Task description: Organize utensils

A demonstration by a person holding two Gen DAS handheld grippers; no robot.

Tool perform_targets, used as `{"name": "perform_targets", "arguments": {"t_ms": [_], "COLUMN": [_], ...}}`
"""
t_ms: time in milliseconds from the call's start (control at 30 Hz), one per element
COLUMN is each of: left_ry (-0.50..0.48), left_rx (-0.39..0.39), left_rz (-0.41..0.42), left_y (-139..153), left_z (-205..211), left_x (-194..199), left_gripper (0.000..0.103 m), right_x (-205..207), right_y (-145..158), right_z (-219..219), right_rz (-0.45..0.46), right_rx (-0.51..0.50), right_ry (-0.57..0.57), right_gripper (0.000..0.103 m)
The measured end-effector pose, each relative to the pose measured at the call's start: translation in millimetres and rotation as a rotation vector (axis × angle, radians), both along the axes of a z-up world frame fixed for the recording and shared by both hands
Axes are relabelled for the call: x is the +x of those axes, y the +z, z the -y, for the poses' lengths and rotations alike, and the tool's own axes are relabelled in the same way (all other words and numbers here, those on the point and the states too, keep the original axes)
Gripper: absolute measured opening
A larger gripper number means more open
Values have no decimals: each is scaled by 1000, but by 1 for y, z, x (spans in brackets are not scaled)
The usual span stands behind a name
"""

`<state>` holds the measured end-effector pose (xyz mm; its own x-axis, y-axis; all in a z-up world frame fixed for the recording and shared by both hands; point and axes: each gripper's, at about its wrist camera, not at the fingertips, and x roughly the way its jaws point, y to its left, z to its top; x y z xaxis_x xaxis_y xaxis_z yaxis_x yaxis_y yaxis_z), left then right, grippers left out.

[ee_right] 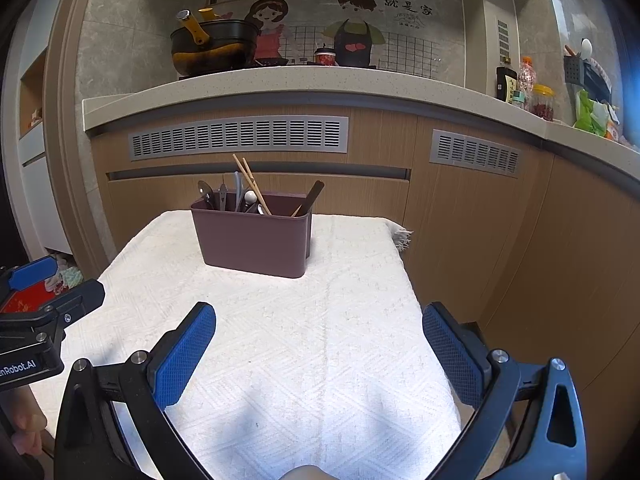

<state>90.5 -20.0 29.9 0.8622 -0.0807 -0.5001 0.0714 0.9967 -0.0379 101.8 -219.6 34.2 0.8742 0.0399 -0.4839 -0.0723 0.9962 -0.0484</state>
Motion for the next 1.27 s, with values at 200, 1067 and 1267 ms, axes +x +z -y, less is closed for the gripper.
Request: {"name": "perform_targets", "arguments": {"t_ms": [200, 1067, 1267], "left_ry": [-1, -1, 0], "left_rx": [-1, -4, -2], "left_rz": [-1, -2, -3], "left_y": [0, 1, 1], "left_z": [0, -2, -3], "left_x": [0, -3, -2], "left_gripper": [93, 93, 93], "right_x": [0, -1, -1], "right_y": [0, 2, 2], "right_z": [0, 2, 3], "right_rz": [-1, 0, 1], "right_rx": [-1, -3, -4], "right_ry": [-1, -4, -4], "right_gripper": [103, 103, 103]}}
